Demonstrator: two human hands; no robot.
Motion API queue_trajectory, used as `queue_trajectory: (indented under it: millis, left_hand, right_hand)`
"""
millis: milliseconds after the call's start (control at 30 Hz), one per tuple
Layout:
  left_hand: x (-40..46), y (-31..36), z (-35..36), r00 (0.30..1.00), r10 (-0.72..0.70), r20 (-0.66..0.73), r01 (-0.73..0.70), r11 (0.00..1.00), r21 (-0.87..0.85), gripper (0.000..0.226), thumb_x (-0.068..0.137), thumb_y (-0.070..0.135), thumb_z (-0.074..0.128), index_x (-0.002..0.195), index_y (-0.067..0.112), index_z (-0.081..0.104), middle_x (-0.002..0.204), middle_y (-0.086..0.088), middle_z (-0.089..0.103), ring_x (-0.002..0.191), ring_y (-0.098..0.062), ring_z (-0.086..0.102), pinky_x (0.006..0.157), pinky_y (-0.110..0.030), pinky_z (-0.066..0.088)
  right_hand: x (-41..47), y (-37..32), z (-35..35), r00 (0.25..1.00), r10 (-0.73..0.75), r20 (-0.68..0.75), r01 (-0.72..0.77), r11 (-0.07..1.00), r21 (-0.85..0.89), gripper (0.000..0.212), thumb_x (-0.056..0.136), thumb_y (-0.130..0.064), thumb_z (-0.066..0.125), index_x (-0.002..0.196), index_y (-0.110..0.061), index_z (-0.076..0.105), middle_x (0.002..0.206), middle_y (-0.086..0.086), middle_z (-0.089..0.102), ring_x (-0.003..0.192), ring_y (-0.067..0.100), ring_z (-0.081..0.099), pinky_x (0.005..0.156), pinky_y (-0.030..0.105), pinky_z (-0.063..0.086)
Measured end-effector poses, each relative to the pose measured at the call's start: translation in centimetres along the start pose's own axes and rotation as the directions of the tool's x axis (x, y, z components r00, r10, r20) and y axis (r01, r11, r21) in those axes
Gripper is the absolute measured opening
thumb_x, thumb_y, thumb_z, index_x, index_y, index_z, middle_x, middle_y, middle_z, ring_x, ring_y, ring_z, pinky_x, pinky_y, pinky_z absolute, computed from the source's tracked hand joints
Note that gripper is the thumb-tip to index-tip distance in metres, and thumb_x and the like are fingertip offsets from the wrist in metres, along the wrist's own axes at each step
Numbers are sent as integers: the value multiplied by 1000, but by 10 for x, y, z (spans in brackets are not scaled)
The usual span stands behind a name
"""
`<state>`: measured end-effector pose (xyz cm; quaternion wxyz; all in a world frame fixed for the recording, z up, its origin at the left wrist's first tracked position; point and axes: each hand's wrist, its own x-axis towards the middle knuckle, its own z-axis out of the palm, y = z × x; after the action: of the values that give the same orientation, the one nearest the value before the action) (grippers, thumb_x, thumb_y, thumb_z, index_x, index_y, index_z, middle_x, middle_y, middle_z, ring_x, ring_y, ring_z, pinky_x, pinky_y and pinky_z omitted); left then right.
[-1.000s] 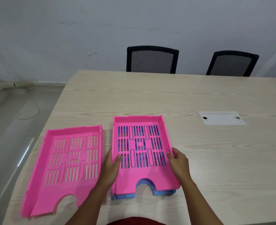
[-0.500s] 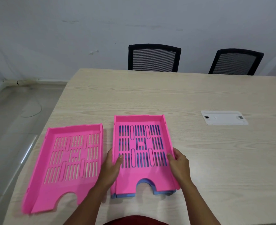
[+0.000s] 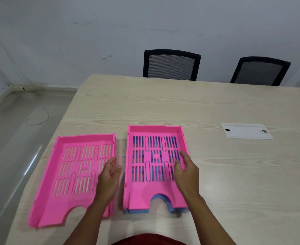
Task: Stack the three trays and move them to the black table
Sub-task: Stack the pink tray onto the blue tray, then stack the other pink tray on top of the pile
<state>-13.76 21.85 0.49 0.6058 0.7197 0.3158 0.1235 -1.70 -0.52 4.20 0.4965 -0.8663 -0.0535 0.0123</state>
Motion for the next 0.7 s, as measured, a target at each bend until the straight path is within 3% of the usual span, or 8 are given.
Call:
queue_trajectory:
  millis: [167,267,367,533,600,700]
  left_hand:
    - [-2,0,-40,989,49,-139,-59,996,-68,27,99,16,53,123,25,60,121,6,67,113,-7,61,101,-33,48]
    - [-4,-3,-68,972,44,-232,-72,991,-111,23,97,12,56,116,19,65,112,4,72,107,-8,66,98,-35,52]
    - [-8,-12,-100,944,61,-325,-89,993,-74,22,96,12,56,110,26,67,107,11,72,102,6,65,97,-31,50]
    - [-11,-35,-150,890,108,-442,-94,994,53,23,94,13,60,110,26,68,124,5,65,125,-12,52,107,-39,40]
    - [-9,-46,-168,893,78,-444,-42,995,91,25,94,17,60,117,28,64,136,6,56,137,-10,39,111,-38,33]
    - [-1,-63,-189,911,-32,-411,88,989,118,40,96,25,57,136,18,54,150,-3,45,144,-22,34,113,-42,31]
  right_hand:
    - [-14,-28,42,989,-82,121,77,996,45,44,96,-7,59,139,-9,58,135,6,67,122,15,62,108,39,49]
    - [-28,-49,70,973,-143,179,133,989,67,43,96,-7,59,138,-8,58,130,7,69,118,15,65,105,37,51]
    - [-44,-71,102,944,-206,258,191,978,82,42,95,-7,58,138,-8,58,128,7,70,116,15,66,104,32,51]
    - [-71,-93,147,923,-215,319,181,975,132,45,95,-5,57,140,-6,54,136,5,61,122,14,60,109,34,47]
    - [-80,-94,161,911,-167,377,138,985,102,51,97,-9,56,147,-9,47,145,4,53,128,13,53,113,33,42]
    - [-91,-90,183,896,-47,441,55,998,-6,61,97,-17,58,154,-12,35,158,5,38,142,22,42,120,38,33]
